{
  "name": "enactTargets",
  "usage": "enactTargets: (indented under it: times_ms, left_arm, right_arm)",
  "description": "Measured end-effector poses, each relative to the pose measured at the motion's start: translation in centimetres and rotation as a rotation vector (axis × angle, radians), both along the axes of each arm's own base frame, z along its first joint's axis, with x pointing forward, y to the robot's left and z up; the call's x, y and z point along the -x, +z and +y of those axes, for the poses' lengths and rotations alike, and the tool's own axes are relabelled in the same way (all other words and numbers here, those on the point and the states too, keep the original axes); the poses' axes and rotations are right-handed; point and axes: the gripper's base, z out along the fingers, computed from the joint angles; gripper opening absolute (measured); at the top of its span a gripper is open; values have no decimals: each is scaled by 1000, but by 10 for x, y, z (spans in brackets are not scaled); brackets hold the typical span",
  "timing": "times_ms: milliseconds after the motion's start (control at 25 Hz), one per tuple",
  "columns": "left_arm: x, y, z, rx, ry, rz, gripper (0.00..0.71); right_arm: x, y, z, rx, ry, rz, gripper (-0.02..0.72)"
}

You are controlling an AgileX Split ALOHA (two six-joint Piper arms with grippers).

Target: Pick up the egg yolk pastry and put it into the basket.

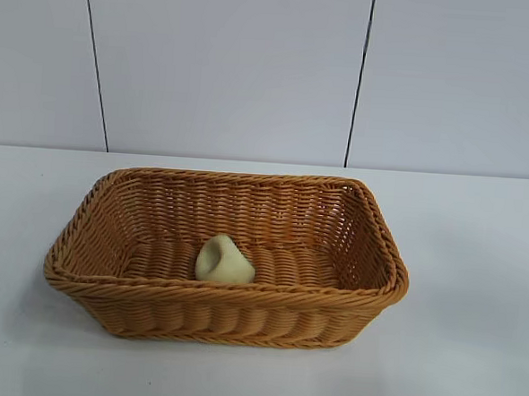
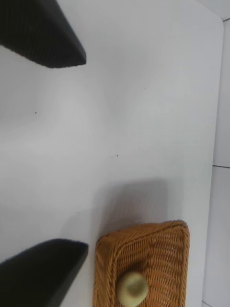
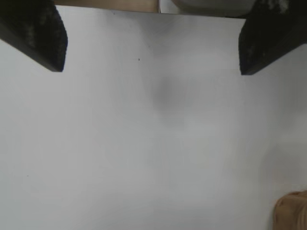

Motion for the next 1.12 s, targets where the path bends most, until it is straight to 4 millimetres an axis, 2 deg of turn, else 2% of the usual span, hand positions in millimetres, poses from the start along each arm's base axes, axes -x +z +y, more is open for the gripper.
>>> enactTargets:
  times_ms: [200,560,1120]
  left_arm:
    - [0,0,0,0,0,0,695]
    - [0,0,0,0,0,0,695]
    - [0,0,0,0,0,0,695]
  right_arm:
    - [30,12,-2,-21,1,-228,695]
    - [71,17,-4,-40,3,-495,695]
    - [74,17,-5,-39,2,-517,695]
